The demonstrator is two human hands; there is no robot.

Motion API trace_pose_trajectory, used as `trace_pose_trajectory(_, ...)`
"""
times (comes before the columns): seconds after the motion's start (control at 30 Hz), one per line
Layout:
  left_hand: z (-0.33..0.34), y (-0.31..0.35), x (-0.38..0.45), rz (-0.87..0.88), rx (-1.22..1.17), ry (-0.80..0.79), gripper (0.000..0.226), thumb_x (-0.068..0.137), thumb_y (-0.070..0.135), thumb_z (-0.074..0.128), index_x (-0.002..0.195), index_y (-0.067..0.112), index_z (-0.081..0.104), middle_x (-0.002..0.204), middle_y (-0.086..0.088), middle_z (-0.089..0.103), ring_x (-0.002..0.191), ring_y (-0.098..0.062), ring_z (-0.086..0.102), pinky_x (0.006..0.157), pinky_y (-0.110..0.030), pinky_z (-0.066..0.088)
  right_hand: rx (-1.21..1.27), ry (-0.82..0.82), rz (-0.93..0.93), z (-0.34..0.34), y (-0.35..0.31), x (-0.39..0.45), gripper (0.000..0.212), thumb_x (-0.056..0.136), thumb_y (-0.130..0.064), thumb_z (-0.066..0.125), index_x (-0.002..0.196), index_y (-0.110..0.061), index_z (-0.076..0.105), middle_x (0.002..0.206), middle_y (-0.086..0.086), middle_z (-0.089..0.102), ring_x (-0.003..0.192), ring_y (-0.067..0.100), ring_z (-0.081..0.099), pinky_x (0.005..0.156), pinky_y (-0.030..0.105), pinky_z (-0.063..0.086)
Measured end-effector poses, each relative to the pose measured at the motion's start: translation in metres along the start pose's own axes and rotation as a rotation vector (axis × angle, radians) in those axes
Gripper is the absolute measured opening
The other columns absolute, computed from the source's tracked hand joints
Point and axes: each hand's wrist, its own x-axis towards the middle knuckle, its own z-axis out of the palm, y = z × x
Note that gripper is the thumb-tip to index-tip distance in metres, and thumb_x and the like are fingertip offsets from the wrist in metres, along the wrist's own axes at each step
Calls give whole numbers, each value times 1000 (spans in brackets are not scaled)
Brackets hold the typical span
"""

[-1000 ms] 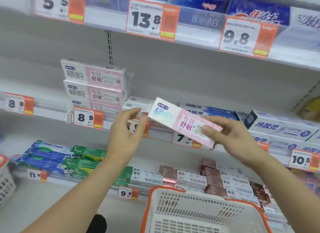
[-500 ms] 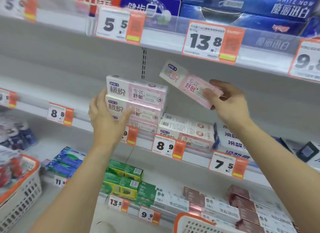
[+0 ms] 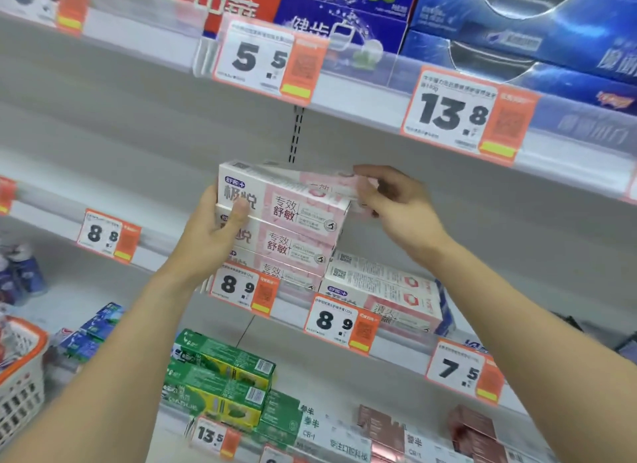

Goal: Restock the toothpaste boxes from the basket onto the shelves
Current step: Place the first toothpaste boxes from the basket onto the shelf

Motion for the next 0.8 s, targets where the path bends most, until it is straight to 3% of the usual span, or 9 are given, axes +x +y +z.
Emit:
trace_pose_trajectory(0.1, -1, -4, 3, -18, -3, -3, 35, 98, 43, 52, 122, 17, 51, 101, 14, 67, 75, 16, 65, 54, -4, 46, -44, -97, 9, 9, -5, -7, 17, 96, -37, 64, 109, -30, 72, 118, -7, 69, 100, 5, 64, 85, 27, 51)
trace_pose_trajectory(0.2, -1, -7, 5, -29, -15, -6, 32, 99, 40, 53, 120, 16, 52, 100, 13, 69, 74, 12, 67, 53, -7, 48, -213, -121, 2, 15, -3, -22, 50, 81, -56, 74, 126, -36, 64, 134, -9, 57, 115, 3, 59, 97, 21, 47)
trace_pose_trajectory(0.3, -1, -6, 5, -17, -28, -6, 29, 99, 36, 54, 122, 17, 52, 102, 13, 69, 76, 11, 68, 55, -7, 48, -205, -161, -22, 22, -3, -29, 63, 82, -42, 79, 138, -30, 55, 140, -7, 56, 122, 7, 58, 107, 25, 47)
trace_pose_trajectory(0.4, -3, -3, 5, 17, -31, -11, 25, 99, 29, 56, 123, 20, 52, 102, 16, 68, 79, 12, 67, 57, -6, 49, -151, -183, -25, 23, -7, -30, 62, 86, -30, 78, 143, -24, 53, 140, -8, 58, 123, 5, 58, 105, 17, 45)
trace_pose_trajectory(0.63, -3, -6, 7, 29, -12, 17, 22, 98, 31, 58, 117, 22, 55, 97, 17, 70, 77, 9, 68, 56, -8, 49, -114, -130, 7, 38, -3, -43, 68, 93, -31, 68, 153, -27, 36, 153, -12, 43, 132, -3, 45, 106, 6, 34)
trace_pose_trajectory(0.73, -3, -10, 7, 35, 4, 35, 23, 96, 36, 60, 115, 25, 57, 97, 18, 71, 80, 7, 69, 57, -9, 51, -149, -74, -24, 47, 1, -50, 63, 97, -32, 63, 153, -29, 34, 140, -14, 54, 117, -6, 53, 104, 12, 41)
trace_pose_trajectory(0.8, -3, -13, 7, 38, -1, 58, 21, 95, 37, 62, 113, 26, 59, 97, 16, 72, 82, 4, 70, 60, -12, 52, -199, -80, -40, 51, 2, -53, 67, 97, -30, 64, 153, -30, 29, 130, -16, 57, 107, -8, 53, 96, 6, 42)
